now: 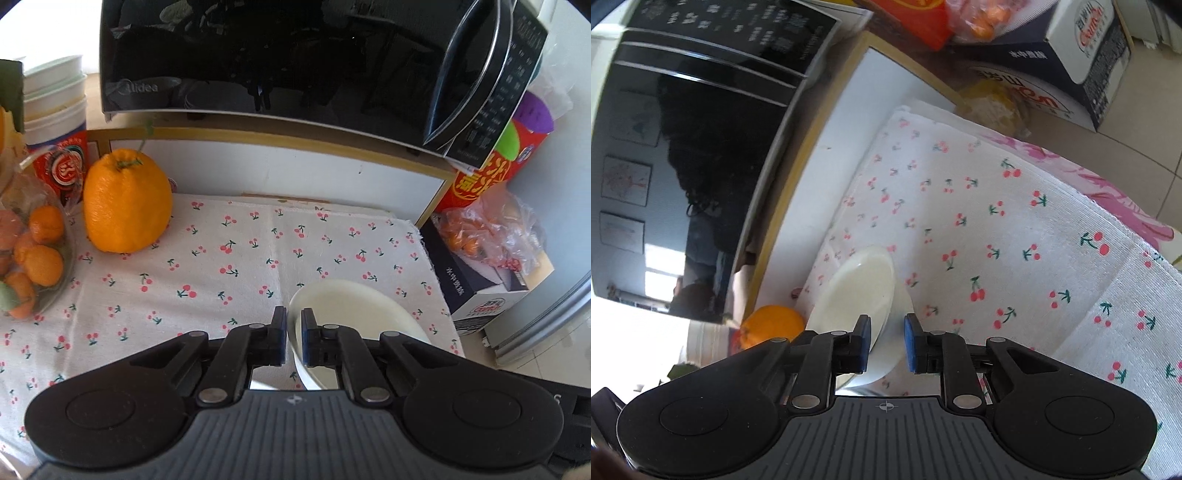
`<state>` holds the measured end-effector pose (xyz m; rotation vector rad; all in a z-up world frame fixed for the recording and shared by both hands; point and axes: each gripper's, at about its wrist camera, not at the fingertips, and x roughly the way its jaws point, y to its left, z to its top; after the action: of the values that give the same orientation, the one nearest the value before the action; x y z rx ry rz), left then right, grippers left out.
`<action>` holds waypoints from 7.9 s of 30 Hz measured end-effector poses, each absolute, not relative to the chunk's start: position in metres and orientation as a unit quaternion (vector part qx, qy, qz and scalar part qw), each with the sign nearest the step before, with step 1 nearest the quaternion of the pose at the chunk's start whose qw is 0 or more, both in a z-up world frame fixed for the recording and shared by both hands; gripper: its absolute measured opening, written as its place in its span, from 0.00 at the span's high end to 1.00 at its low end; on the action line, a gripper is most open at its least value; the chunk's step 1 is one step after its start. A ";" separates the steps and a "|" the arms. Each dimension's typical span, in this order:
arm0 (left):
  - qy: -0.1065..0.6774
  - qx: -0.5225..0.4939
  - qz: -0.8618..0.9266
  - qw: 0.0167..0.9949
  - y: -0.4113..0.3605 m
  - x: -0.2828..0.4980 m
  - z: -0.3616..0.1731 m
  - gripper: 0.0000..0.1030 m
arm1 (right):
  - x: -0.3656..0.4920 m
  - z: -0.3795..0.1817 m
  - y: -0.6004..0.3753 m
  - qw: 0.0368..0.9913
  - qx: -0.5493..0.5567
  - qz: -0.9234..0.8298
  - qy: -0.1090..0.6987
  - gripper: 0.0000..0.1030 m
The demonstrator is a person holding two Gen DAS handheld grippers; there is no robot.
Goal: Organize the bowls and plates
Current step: 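Lift the white bowl with both grippers and carry it to the nested bowls, then lower the bowl into the nested white bowls and open both grippers, then close both grippers on the rim of the nested white bowl stack, then lift the nested bowls with both grippers and carry them over the plate stack, then lower the bowls onto the rose-print plate and open both grippers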
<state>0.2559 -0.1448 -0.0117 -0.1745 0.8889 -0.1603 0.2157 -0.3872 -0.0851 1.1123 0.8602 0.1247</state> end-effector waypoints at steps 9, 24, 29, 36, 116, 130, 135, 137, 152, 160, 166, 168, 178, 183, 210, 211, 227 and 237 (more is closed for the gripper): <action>0.408 -0.104 -0.086 0.903 -0.125 0.226 0.004 0.94 | 0.195 -0.058 -0.379 0.778 0.489 0.080 0.386 0.81; 0.373 -0.163 -0.097 0.908 -0.059 0.165 0.017 0.94 | 0.160 -0.035 -0.329 0.790 0.432 0.132 0.415 0.81; 0.358 -0.179 -0.095 0.912 -0.030 0.142 0.022 0.94 | 0.149 -0.022 -0.305 0.798 0.404 0.164 0.416 0.81; 0.354 -0.204 -0.075 0.910 0.004 0.118 0.023 0.94 | 0.137 -0.009 -0.268 0.812 0.357 0.202 0.416 0.80; 0.403 0.073 -0.173 0.896 0.050 0.059 -0.026 0.01 | 0.121 0.000 -0.169 0.852 0.148 0.357 0.353 0.21; 0.438 0.079 -0.167 0.880 0.047 0.069 -0.053 0.03 | 0.144 -0.022 -0.133 0.846 0.163 0.323 0.392 0.29; 0.444 0.084 -0.170 0.876 0.042 0.071 -0.060 0.11 | 0.147 -0.030 -0.125 0.849 0.152 0.310 0.400 0.43; 0.443 0.087 -0.170 0.876 0.041 0.071 -0.061 0.14 | 0.147 -0.032 -0.122 0.850 0.144 0.307 0.403 0.48; 0.436 0.100 -0.164 0.879 0.039 0.075 -0.062 0.25 | 0.142 -0.036 -0.116 0.847 0.114 0.317 0.411 0.70; 0.422 0.102 -0.166 0.886 0.039 0.070 -0.052 0.25 | 0.136 -0.022 -0.120 0.853 0.112 0.326 0.392 0.70; 0.400 0.106 -0.168 0.895 0.032 0.067 -0.037 0.25 | 0.138 -0.011 -0.132 0.856 0.125 0.329 0.380 0.70; 0.393 0.106 -0.171 0.897 0.029 0.067 -0.032 0.25 | 0.138 -0.005 -0.139 0.857 0.131 0.330 0.375 0.70; 0.373 0.114 -0.195 0.900 0.001 0.078 -0.020 0.25 | 0.140 0.012 -0.180 0.864 0.154 0.324 0.354 0.70; 0.369 0.120 -0.209 0.898 -0.021 0.084 -0.019 0.25 | 0.145 0.013 -0.204 0.870 0.165 0.305 0.351 0.70; 0.387 0.109 -0.245 0.882 -0.093 0.129 -0.047 0.25 | 0.188 -0.021 -0.281 0.879 0.203 0.211 0.375 0.68; 0.388 0.109 -0.244 0.882 -0.093 0.130 -0.049 0.25 | 0.189 -0.022 -0.281 0.879 0.203 0.210 0.377 0.68; 0.386 0.095 -0.238 0.886 -0.083 0.124 -0.039 0.05 | 0.191 -0.021 -0.294 0.877 0.234 0.186 0.376 0.41; 0.367 0.093 -0.221 0.899 -0.070 0.088 -0.002 0.00 | 0.148 0.011 -0.311 0.899 0.227 0.139 0.349 0.17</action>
<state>0.0880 -0.0701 -0.0024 0.1922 0.7588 -0.4571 0.1483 -0.3115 0.0109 0.4700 0.7221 0.2874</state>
